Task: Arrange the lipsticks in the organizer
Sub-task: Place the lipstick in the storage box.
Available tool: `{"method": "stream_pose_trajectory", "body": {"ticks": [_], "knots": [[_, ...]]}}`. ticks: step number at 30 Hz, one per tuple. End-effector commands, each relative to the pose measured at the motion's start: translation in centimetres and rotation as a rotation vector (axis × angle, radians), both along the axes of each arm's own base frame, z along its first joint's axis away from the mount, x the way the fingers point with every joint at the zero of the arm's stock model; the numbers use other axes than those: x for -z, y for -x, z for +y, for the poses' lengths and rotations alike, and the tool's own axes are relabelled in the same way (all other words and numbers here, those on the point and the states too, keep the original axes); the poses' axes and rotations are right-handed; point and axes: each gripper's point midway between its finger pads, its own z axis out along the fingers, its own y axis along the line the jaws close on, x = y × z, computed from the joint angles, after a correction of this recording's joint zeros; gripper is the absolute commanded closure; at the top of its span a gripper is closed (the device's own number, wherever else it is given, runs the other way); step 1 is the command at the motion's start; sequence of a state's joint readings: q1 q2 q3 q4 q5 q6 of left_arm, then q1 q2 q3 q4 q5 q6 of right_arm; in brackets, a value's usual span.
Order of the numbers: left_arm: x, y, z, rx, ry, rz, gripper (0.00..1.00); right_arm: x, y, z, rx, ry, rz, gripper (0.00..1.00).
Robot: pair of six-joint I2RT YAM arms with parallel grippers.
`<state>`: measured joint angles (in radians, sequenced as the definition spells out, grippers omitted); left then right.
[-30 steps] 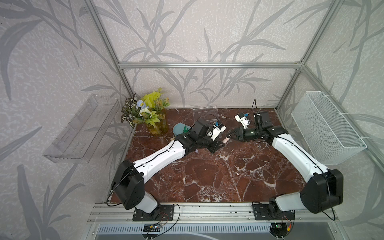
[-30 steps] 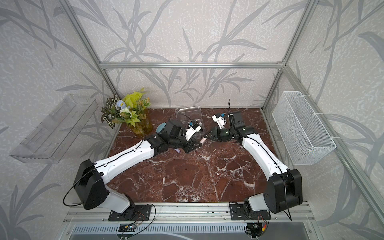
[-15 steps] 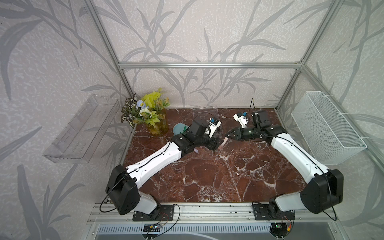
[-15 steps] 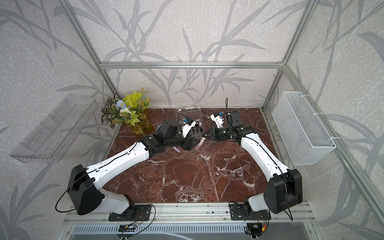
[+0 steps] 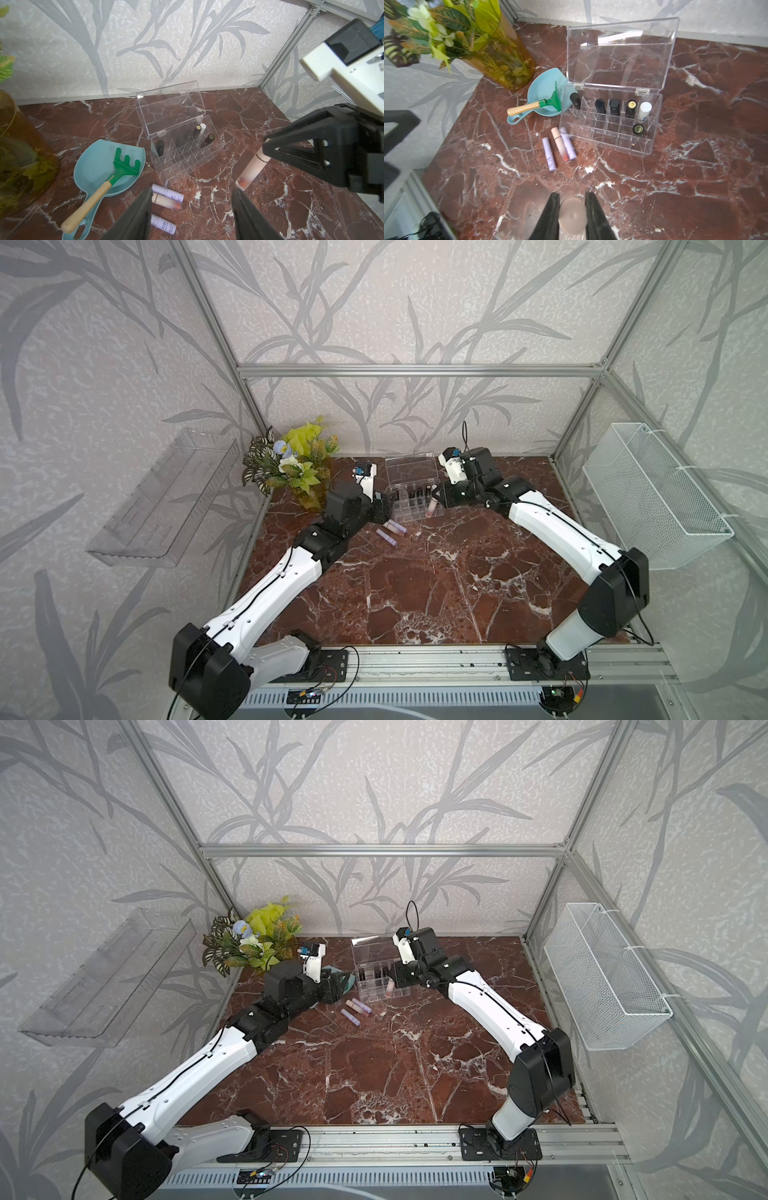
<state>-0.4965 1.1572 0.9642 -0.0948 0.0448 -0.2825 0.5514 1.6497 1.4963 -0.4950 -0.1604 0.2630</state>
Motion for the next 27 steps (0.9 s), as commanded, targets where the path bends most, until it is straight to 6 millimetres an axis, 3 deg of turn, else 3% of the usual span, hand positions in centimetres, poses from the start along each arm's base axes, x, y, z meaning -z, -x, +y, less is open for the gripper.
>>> {"method": "stream_pose_trajectory", "body": {"ticks": [1, 13, 20, 27], "knots": [[-0.1, -0.2, 0.9, -0.030, 0.034, -0.014, 0.38, -2.2, -3.2, 0.5, 0.053, 0.042, -0.174, 0.82], [1.5, -0.4, 2.4, -0.057, 0.036, 0.007, 0.40, -0.5, -8.4, 5.3, 0.025, 0.078, -0.264, 0.81], [2.2, -0.5, 3.1, -0.064, 0.032, 0.019, 0.41, 1.3, -9.5, 7.9, -0.010, 0.090, -0.267, 0.81], [2.2, -0.5, 3.4, -0.067, 0.030, 0.020, 0.44, 2.7, -10.2, 8.7, -0.019, 0.113, -0.273, 0.81]]}}
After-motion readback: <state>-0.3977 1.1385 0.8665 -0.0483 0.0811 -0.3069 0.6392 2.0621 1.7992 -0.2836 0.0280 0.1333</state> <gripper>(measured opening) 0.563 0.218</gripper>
